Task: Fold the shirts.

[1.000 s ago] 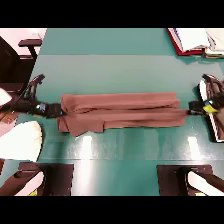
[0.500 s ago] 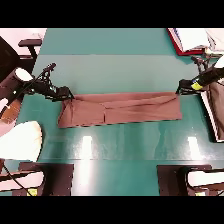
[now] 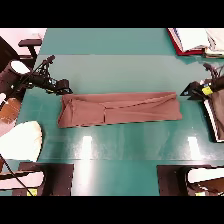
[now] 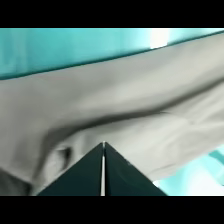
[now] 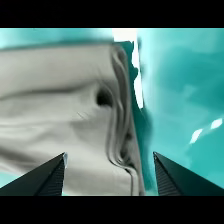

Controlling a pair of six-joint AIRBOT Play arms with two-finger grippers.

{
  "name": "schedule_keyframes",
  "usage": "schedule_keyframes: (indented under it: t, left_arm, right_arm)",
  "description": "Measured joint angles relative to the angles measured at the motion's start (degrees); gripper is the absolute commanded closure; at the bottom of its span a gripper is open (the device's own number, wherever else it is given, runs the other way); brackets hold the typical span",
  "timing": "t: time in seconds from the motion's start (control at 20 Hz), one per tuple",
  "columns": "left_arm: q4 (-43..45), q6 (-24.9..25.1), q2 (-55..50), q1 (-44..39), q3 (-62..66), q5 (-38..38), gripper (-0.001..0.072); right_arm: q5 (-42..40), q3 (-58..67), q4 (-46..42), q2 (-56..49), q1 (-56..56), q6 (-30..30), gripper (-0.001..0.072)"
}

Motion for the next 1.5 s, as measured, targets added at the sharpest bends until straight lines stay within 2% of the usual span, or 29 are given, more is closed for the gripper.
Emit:
schedule_keyframes:
  t: [0.2, 0.25, 0.3, 0.35, 0.5, 0.55, 0.8, 1.05, 1.5]
  left_arm:
    - [-4.2, 0.2, 0.0, -1.9, 0.3, 0.1, 0.0677]
    - [-4.7, 0.2, -0.1, -3.3, 0.3, 0.7, 0.0677]
    - [-4.9, 0.2, -0.1, -4.7, 0.3, 1.6, 0.0677]
    - [-5.2, 0.2, -0.2, -6.6, 0.3, 2.9, 0.0677]
    - [-5.7, -1.3, -1.2, -12.4, 0.4, 7.3, 0.0678]
    - [-5.8, -1.8, -1.9, -14.6, 0.4, 9.1, 0.0678]
    - [-6.0, -3.8, -8.1, -23.3, 4.1, 15.3, 0.0678]
    - [-6.0, -5.3, -16.7, -29.4, 11.4, 16.2, 0.0678]
    - [-6.0, -8.2, -24.7, -34.1, 16.1, 17.6, 0.0678]
  right_arm:
    - [-1.7, -7.4, 4.8, -1.4, -3.4, -3.1, 0.0087]
    - [-1.9, -8.6, 6.6, -1.9, -3.7, -3.7, 0.0108]
    - [-1.9, -9.7, 8.7, -2.6, -3.6, -4.3, 0.0174]
    - [-2.1, -10.5, 10.3, -3.3, -3.1, -4.9, 0.0279]
    - [-4.7, -11.1, 12.1, -4.7, -0.9, -6.1, 0.0640]
    - [-5.2, -10.6, 12.3, -4.9, 0.0, -6.3, 0.0689]
    - [-4.5, -5.7, 13.5, -1.6, 3.3, -6.6, 0.0689]
    - [-2.3, 2.0, 14.1, 7.2, 8.2, -3.1, 0.0689]
    - [-1.9, 14.3, 15.3, 14.7, 21.7, 3.5, 0.0689]
